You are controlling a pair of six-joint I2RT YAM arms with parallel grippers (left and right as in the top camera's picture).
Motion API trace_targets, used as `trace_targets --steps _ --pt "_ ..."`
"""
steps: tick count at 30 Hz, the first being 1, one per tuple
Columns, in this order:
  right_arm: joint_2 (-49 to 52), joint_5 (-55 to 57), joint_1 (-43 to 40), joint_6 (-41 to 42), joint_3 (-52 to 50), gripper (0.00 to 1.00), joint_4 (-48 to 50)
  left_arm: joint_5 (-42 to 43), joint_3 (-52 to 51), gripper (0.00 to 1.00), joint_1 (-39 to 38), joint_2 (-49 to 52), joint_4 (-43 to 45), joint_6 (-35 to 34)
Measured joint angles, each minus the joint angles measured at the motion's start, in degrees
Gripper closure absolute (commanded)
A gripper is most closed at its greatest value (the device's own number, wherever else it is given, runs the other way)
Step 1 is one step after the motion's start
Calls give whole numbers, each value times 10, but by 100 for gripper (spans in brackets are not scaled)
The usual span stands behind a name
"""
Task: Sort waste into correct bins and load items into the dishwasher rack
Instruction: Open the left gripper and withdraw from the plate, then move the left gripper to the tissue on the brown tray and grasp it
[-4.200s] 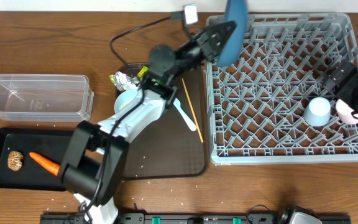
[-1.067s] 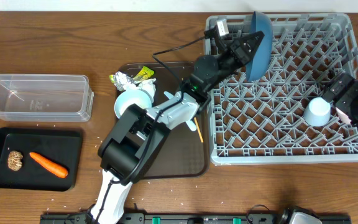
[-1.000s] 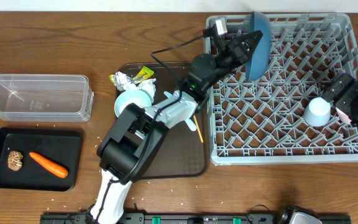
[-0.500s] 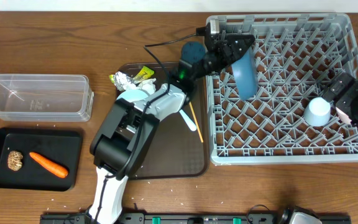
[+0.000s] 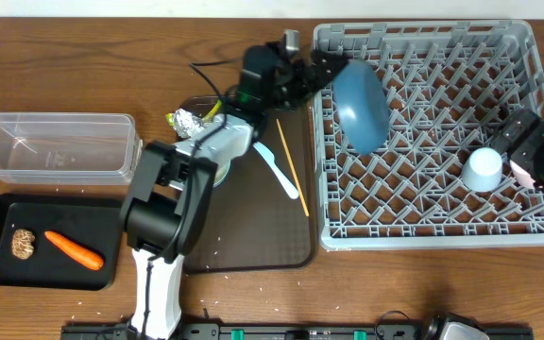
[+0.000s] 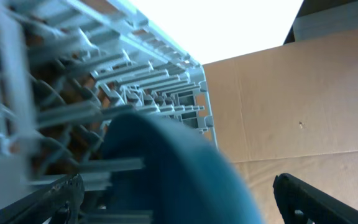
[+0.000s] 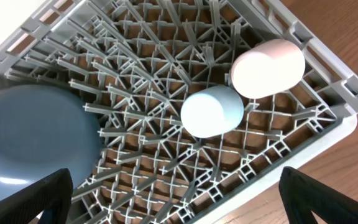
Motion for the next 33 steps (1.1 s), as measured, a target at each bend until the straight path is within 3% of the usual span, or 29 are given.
trace_targets --steps 3,6,16,19,20,22,27,33 --pt "0 0 0 0 0 1 10 24 0 2 24 -10 -12 26" --pt "0 0 0 0 0 1 18 33 0 2 43 -45 -81 71" --pt "0 -26 0 -11 0 2 29 -39 7 1 53 -269 -496 307" --pt "0 -47 0 -25 0 5 38 -80 9 43 53 -303 -593 371" --pt "0 -54 0 -28 0 6 40 -90 9 65 53 -308 -615 389" --pt "0 -63 0 -34 0 9 43 -115 9 90 53 -310 -658 418" --pt "0 -74 0 -42 0 14 44 -144 8 94 39 -295 -731 473" --pt "0 -77 0 -43 0 18 43 -174 7 94 -44 -270 -772 552"
